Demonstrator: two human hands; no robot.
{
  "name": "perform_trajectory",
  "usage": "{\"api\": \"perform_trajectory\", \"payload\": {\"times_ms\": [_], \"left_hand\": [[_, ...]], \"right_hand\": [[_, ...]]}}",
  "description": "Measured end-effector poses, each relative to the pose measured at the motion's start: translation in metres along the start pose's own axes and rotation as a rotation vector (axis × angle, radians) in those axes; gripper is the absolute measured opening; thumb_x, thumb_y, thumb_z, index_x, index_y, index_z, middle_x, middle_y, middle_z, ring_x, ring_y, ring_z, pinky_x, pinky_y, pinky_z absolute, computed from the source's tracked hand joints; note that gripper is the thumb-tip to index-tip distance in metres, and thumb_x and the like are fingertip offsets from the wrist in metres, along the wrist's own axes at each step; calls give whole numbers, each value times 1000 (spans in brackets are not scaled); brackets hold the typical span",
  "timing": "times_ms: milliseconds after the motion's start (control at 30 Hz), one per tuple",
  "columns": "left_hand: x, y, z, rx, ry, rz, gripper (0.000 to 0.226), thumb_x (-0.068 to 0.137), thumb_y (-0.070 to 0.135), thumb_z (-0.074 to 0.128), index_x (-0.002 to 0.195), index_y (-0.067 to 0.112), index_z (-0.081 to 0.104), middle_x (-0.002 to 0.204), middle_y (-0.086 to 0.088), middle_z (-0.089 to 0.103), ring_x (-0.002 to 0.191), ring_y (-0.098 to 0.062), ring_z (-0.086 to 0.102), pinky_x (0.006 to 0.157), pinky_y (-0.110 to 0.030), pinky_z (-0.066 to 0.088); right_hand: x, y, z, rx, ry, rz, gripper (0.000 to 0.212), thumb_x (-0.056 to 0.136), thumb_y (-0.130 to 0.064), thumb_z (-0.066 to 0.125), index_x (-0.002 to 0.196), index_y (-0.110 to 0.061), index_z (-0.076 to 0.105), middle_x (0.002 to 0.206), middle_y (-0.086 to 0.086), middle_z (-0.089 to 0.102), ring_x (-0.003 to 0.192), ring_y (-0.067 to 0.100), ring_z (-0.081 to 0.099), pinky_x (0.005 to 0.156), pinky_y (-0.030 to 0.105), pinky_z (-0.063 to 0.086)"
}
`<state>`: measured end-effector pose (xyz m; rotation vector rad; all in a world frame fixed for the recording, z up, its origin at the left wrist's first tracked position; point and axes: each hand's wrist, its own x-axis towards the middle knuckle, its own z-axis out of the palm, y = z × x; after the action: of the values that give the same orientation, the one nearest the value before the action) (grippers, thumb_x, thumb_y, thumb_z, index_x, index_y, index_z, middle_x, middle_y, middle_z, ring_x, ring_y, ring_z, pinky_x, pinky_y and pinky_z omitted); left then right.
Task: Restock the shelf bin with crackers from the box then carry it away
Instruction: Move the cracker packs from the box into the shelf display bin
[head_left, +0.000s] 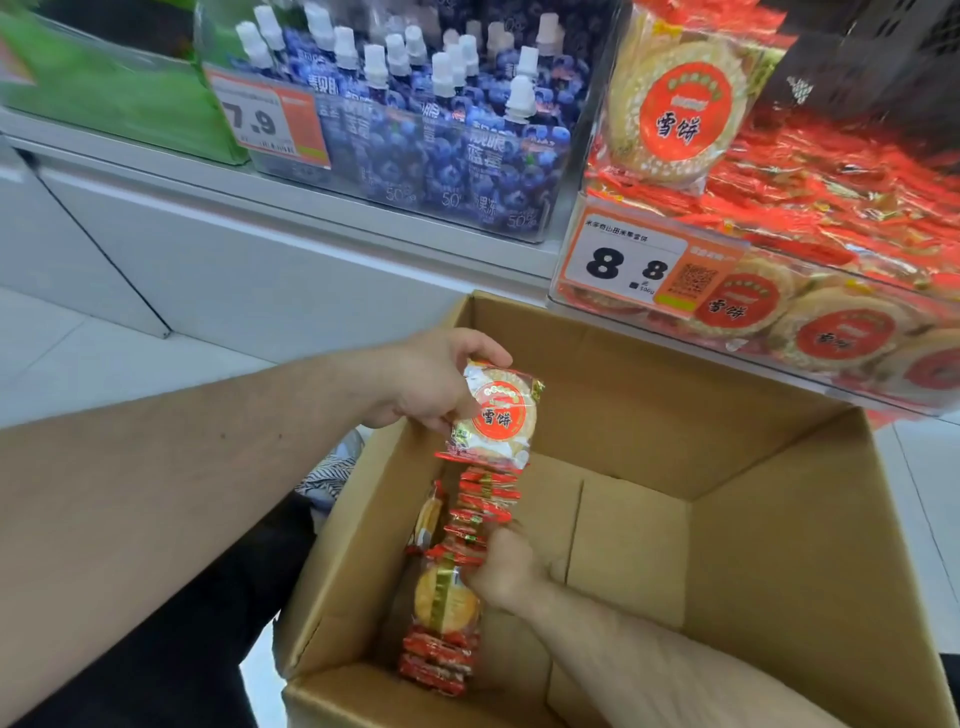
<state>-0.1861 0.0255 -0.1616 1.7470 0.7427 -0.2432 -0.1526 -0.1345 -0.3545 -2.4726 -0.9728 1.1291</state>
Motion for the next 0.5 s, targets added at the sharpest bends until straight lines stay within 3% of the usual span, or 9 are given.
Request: {"api": "perform_trajectory", "payload": {"times_ms": [167,233,333,433,500], "left_hand": [[1,-3,-6,9,-36,-11,63,84,-17,57,118,36,51,113,-3,61,100,-20,64,73,-32,57],[2,-4,-7,6,-40,-12,64,83,-17,57,119,36,51,115,-3,60,102,-20,63,73,-31,57],[1,0,-8,24,-18,11,65,82,-17,57,120,36,51,118,-5,59,103,-23,63,74,-33,58],[-2,10,-10,20,21,61,65,82,-16,56,119,36,53,118,-6,58,100,-23,64,73,-34,58],[-5,18,-10,35,29,96,64,81,-16,55,119,36,54,118,-8,57,96,-23,63,66,-31,56]], "right_hand": [[2,-1,18,-132,15,-12,22,88,-14,64,110,-17,64,120,3,57,102,21,62,75,23,50],[-3,0,15,-151,19,-67,10,87,-15,63,91,-24,62,118,1,52,100,20,59,72,22,43],[-13,4,-8,-79,38,-100,30,83,-13,62,65,-27,43,92,-5,52,84,17,54,65,21,39],[-34,18,-55,-4,180,-247,32,79,-2,56,66,-24,37,73,-6,51,81,25,56,60,24,37],[-57,30,-89,-5,387,-442,38,75,5,54,69,-26,34,83,0,59,100,21,60,71,16,39]]}}
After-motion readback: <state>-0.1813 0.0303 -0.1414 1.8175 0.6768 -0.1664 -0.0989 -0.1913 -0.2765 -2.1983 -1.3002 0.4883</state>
